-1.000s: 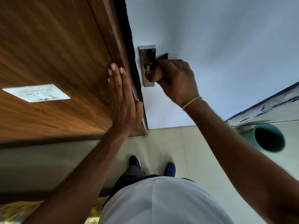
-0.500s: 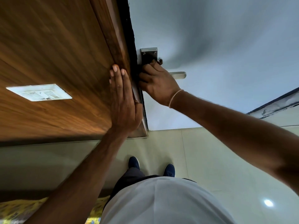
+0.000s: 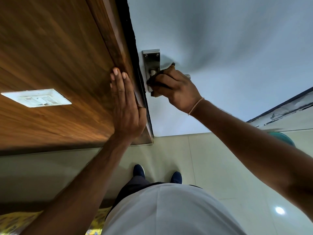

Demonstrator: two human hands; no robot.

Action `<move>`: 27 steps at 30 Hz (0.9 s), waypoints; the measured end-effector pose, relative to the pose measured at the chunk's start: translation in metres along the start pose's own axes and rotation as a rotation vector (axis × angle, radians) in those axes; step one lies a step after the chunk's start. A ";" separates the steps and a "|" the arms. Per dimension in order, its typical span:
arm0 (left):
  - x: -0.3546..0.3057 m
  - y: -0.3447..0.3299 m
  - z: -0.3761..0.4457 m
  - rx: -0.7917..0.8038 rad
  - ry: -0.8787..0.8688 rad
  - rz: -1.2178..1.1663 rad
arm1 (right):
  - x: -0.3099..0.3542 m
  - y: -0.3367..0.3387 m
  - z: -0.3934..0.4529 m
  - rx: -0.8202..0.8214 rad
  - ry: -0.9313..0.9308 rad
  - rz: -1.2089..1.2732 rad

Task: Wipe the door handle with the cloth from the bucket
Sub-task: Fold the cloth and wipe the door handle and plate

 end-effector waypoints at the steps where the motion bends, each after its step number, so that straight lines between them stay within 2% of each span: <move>1: -0.001 0.000 0.000 0.002 -0.002 -0.001 | -0.005 0.007 -0.003 -0.021 -0.032 -0.008; 5: 0.000 0.001 0.000 0.016 0.009 0.014 | -0.025 0.044 -0.029 -0.116 -0.253 -0.095; 8: 0.000 0.001 0.000 0.022 0.013 0.019 | -0.021 0.045 -0.040 -0.131 -0.402 -0.164; 15: 0.003 0.004 0.000 0.040 -0.002 0.007 | 0.028 -0.016 0.006 -0.058 -0.283 -0.115; 20: 0.004 0.001 0.000 0.031 0.008 0.017 | 0.014 -0.006 -0.007 -0.066 -0.263 -0.155; 23: 0.003 0.001 -0.001 0.031 0.008 0.024 | -0.008 0.018 -0.022 -0.118 -0.317 -0.173; 27: -0.003 0.002 -0.001 0.028 0.012 0.021 | -0.035 0.041 -0.036 -0.136 -0.525 -0.185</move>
Point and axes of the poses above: each hand's wrist, its own z-axis towards the middle knuckle, its own y-axis out of the back of the hand, x = y × z, the point moved 5 cm from there along z, towards the middle knuckle, and after that the axes turned 15 degrees about -x, right-handed, at the moved point
